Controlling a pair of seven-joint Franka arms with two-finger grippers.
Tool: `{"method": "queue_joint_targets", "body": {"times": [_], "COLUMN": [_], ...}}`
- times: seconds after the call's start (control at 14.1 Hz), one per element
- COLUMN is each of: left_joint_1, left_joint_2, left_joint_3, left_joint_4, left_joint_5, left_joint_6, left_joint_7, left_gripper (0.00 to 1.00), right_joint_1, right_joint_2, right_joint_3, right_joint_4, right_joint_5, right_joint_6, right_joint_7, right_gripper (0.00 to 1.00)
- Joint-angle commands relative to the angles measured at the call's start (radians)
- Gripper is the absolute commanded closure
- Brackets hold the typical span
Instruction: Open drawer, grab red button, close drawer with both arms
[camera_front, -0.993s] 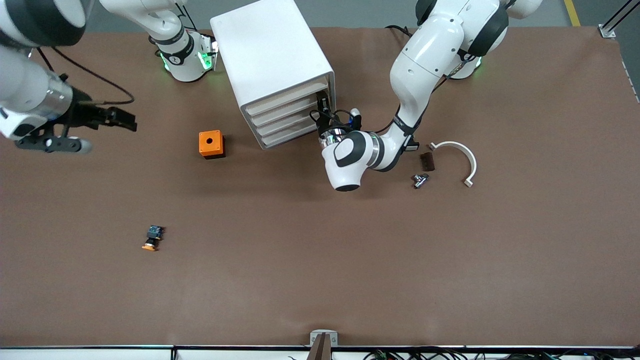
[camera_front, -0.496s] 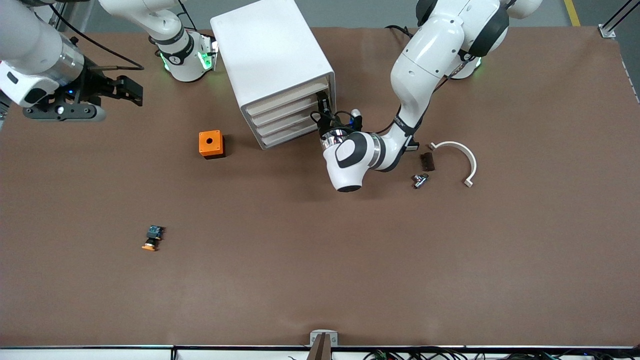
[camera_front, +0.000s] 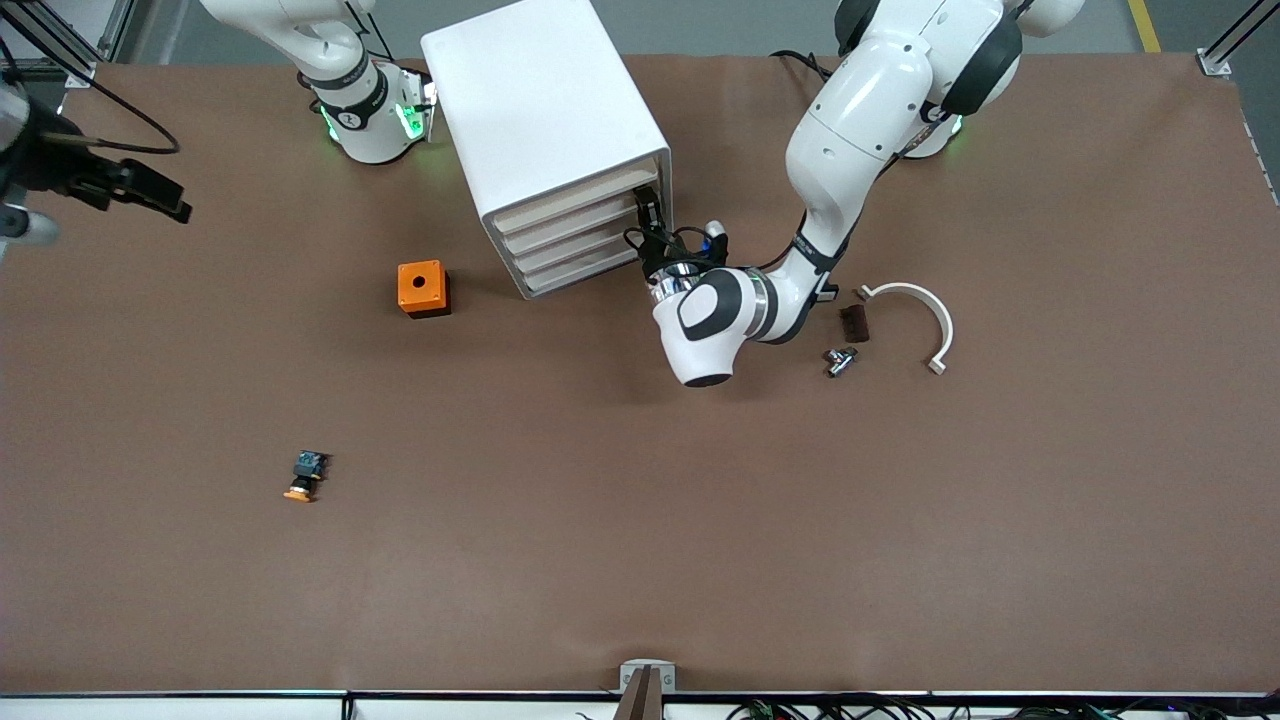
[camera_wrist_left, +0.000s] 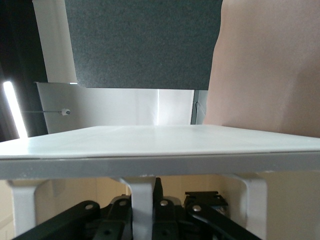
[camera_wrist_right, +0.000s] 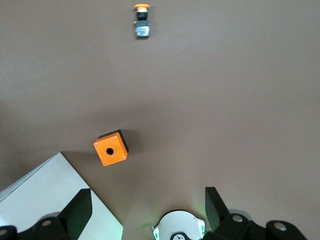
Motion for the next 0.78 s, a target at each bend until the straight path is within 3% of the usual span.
{"method": "queue_joint_targets", "body": {"times": [0.0, 0.35, 0.71], "left_joint_1": [0.099, 0.121, 0.19], "left_joint_2": [-0.012, -0.014, -0.011], "left_joint_3": [0.021, 0.022, 0.018], "left_joint_4": [0.046, 0.069, 0.085], "left_joint_5": [-0.042, -0.048, -0.051], "left_joint_6": [0.015, 0.039, 0.096], "left_joint_7": [-0.016, -0.016, -0.014], "left_gripper": [0.9, 0.89, 0.87], "right_joint_1": [-0.045, -0.042, 0.24], "right_joint_2": [-0.022, -0.013, 0.082], "right_joint_3": [0.015, 0.024, 0.061], "right_joint_4": [-0.009, -0.009, -0.011], "right_joint_5": [-0.011, -0.008, -0.009], "right_joint_6": [0.003, 0.056, 0.134], "right_joint_7": [0.086, 0.21, 0.687], "right_gripper": [0.0, 0.0, 0.0]}}
